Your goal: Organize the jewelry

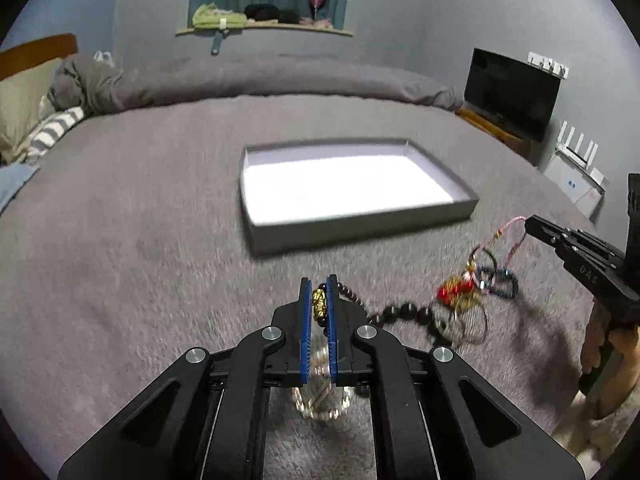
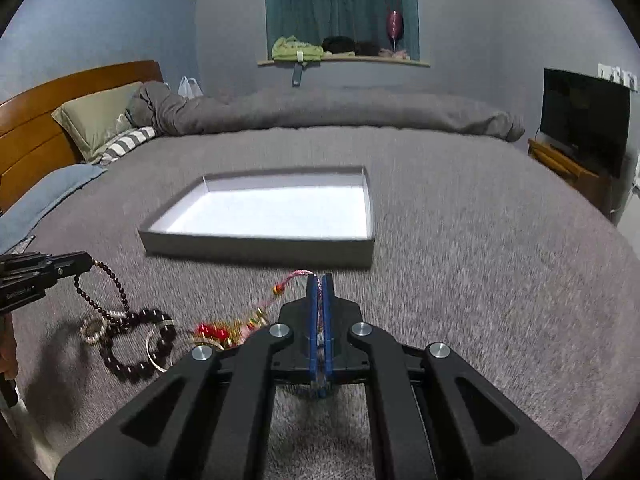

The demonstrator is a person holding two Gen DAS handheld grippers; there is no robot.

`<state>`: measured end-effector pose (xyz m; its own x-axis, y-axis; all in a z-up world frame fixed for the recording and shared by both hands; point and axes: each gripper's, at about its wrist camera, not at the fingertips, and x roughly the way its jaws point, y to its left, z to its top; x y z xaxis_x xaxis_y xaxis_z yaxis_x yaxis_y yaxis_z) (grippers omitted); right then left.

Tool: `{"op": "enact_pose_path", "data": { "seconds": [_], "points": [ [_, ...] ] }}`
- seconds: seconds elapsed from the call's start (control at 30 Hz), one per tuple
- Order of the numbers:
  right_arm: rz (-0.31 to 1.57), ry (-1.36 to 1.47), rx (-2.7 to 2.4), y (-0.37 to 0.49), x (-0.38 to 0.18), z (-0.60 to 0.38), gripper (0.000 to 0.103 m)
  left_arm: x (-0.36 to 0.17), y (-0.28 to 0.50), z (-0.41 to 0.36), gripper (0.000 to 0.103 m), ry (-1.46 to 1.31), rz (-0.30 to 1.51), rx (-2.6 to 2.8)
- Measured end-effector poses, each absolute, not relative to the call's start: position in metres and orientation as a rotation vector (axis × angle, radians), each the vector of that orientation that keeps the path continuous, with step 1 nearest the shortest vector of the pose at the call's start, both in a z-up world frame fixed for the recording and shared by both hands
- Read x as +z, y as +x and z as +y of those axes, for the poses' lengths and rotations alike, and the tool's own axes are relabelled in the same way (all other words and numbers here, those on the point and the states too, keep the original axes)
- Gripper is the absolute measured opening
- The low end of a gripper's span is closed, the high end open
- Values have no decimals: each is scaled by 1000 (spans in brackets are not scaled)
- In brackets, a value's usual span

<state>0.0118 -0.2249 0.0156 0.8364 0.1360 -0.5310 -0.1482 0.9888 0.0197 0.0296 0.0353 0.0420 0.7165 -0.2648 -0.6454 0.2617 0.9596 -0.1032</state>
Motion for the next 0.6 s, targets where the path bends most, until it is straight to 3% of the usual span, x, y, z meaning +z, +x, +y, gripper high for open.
{"op": "enact_pose_path", "data": {
  "seconds": [0.4, 0.6],
  "points": [
    [500, -35, 158, 40, 60, -219, 0, 82, 74, 31, 7, -12, 618, -277],
    [593, -17, 191, 48, 44, -229, 0, 76, 97, 21, 7, -2, 633, -286]
  ]
}}
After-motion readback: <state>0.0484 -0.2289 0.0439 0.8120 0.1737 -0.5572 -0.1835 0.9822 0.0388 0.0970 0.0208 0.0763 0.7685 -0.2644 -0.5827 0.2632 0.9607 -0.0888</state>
